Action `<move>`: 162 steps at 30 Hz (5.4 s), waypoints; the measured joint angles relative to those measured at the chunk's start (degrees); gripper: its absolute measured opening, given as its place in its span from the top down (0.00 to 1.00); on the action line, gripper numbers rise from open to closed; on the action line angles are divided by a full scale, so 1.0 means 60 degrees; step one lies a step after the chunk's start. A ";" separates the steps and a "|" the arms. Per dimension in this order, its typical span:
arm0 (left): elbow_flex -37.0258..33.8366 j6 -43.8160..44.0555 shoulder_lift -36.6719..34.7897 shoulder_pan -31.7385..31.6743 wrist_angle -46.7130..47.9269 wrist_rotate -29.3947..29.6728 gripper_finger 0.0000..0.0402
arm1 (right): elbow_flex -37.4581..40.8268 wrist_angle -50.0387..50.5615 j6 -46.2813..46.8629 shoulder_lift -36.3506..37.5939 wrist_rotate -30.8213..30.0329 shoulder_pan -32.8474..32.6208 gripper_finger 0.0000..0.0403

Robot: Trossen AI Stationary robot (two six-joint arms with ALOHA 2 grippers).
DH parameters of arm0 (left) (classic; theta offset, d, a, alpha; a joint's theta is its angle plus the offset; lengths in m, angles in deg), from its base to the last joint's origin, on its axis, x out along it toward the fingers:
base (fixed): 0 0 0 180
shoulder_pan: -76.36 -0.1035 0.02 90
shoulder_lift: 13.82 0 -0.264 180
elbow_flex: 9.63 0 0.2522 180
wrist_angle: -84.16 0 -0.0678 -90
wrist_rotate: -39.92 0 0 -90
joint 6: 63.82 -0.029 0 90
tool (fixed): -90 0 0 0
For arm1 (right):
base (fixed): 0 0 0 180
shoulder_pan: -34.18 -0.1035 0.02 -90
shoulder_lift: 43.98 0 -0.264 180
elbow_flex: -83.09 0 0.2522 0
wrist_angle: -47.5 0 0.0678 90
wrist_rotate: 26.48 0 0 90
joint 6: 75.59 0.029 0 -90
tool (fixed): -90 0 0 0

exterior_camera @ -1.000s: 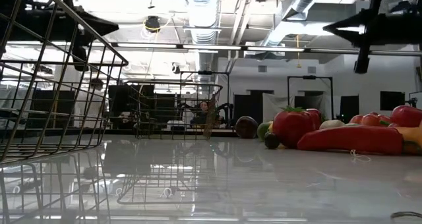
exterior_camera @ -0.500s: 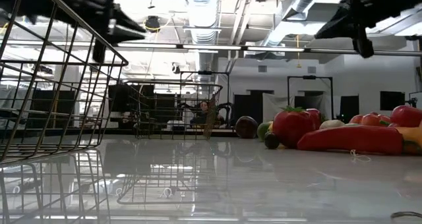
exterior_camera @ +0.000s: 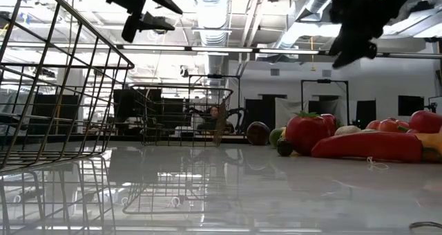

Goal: Sort produce into baskets
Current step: Put the middle yellow lemon into the top wire basket

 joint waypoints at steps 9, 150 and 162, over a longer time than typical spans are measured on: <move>0.0718 0.0491 -0.0068 -0.0007 0.1200 -0.1264 0.50 | -0.0605 -0.0523 -0.0218 -0.2004 0.0463 0.0470 0.12; 0.0405 -0.1855 -0.0533 0.2329 -0.1782 -0.0946 0.51 | -0.4737 -0.9194 -0.0261 -0.8744 0.2132 0.0694 0.39; 0.0405 -0.0892 -0.1169 0.2361 0.0090 0.0547 0.51 | -0.6922 -0.6825 -0.2301 -0.9721 0.2940 0.0837 0.08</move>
